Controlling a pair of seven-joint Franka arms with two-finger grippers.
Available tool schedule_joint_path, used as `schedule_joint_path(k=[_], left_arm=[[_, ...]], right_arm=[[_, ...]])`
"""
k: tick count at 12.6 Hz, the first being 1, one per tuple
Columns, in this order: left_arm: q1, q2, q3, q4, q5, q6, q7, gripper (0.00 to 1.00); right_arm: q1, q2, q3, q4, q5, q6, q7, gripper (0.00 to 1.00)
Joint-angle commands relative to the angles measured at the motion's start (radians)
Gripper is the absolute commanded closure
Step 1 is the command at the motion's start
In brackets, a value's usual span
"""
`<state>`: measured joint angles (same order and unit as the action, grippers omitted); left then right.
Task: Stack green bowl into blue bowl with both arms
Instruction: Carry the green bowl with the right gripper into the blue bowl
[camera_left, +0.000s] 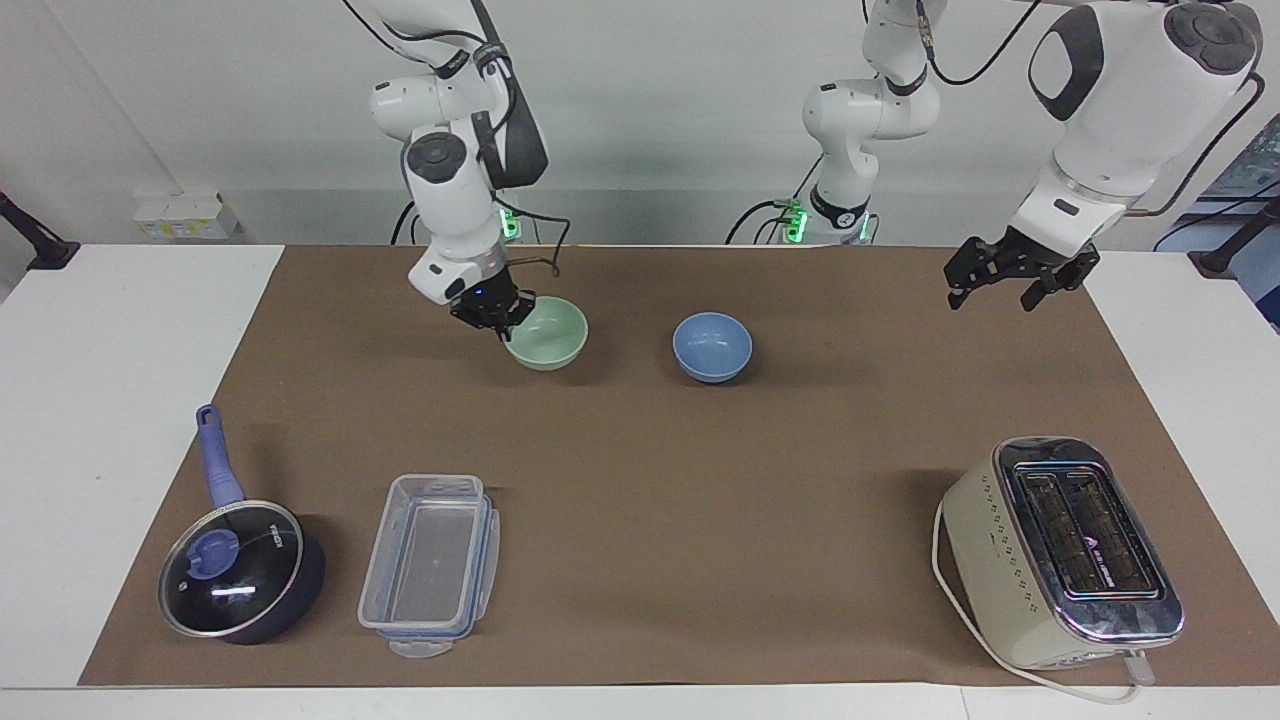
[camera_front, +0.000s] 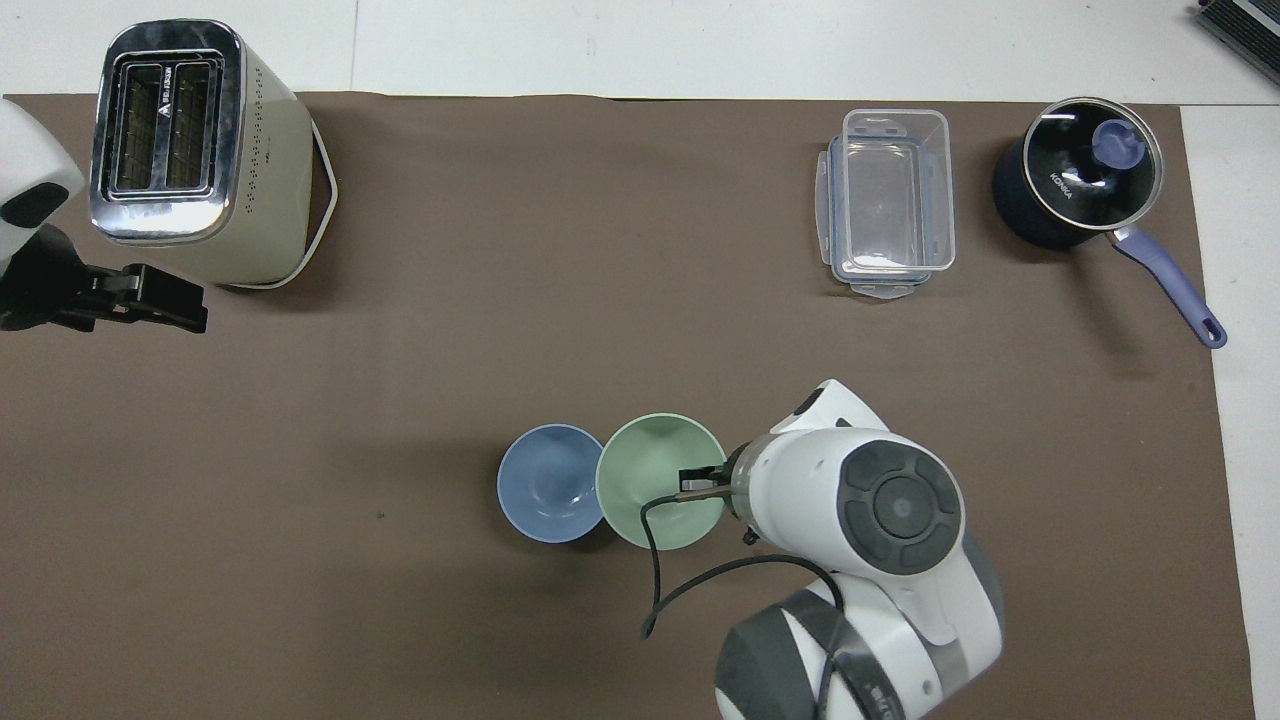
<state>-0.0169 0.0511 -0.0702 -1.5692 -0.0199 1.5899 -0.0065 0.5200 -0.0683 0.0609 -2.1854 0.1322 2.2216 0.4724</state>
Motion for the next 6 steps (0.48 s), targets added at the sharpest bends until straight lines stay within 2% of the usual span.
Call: schedule_joint_path(k=[1,3,6], left_arm=[[0.012,0.003,-0.010,0.012,0.018,-0.022,0.002,0.00],[0.012,0.003,-0.010,0.012,0.018,-0.022,0.000,0.00],[0.012,0.003,-0.010,0.012,0.018,-0.022,0.002,0.00]], right_arm=[[0.061,0.108,-0.003,0.105,0.020,0.027,0.098,1.00],[0.098,0.163,-0.003,0.154,0.015,0.030,0.142,1.00],[0.139,0.223,-0.003,0.165,0.001,0.098,0.202,1.00]])
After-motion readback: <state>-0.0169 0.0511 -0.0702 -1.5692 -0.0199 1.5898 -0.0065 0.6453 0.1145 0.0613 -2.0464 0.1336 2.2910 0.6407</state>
